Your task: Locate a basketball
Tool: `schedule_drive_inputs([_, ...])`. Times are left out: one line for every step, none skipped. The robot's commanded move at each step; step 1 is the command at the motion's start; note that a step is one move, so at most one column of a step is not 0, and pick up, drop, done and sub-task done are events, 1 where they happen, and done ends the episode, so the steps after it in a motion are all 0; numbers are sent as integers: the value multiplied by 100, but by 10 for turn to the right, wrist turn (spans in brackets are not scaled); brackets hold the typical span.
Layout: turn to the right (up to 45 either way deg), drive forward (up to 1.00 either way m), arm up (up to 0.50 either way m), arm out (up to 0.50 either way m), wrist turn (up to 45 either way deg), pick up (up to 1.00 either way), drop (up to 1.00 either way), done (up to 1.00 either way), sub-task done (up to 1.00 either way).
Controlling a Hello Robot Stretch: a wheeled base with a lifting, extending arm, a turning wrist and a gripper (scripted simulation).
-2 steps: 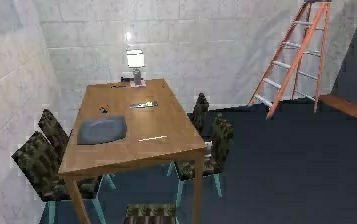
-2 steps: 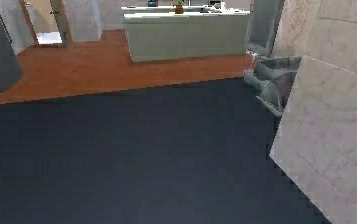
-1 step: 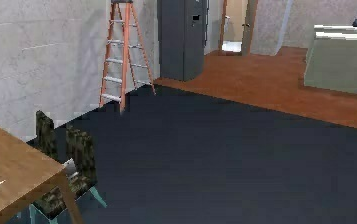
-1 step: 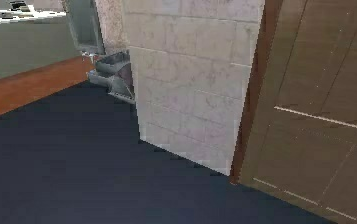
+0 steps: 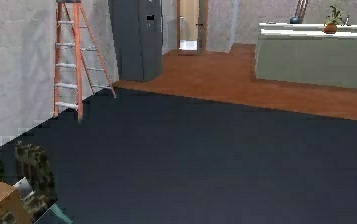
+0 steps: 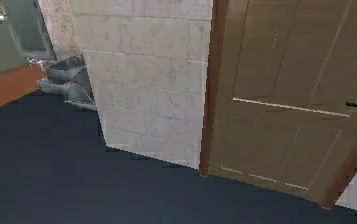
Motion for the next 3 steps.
schedule_drive_inputs([0, 100, 0, 0, 0, 0, 0, 0, 0])
schedule_drive_inputs([0, 100, 0, 0, 0, 0, 0, 0, 0])
schedule_drive_inputs([0, 100, 0, 0, 0, 0, 0, 0, 0])
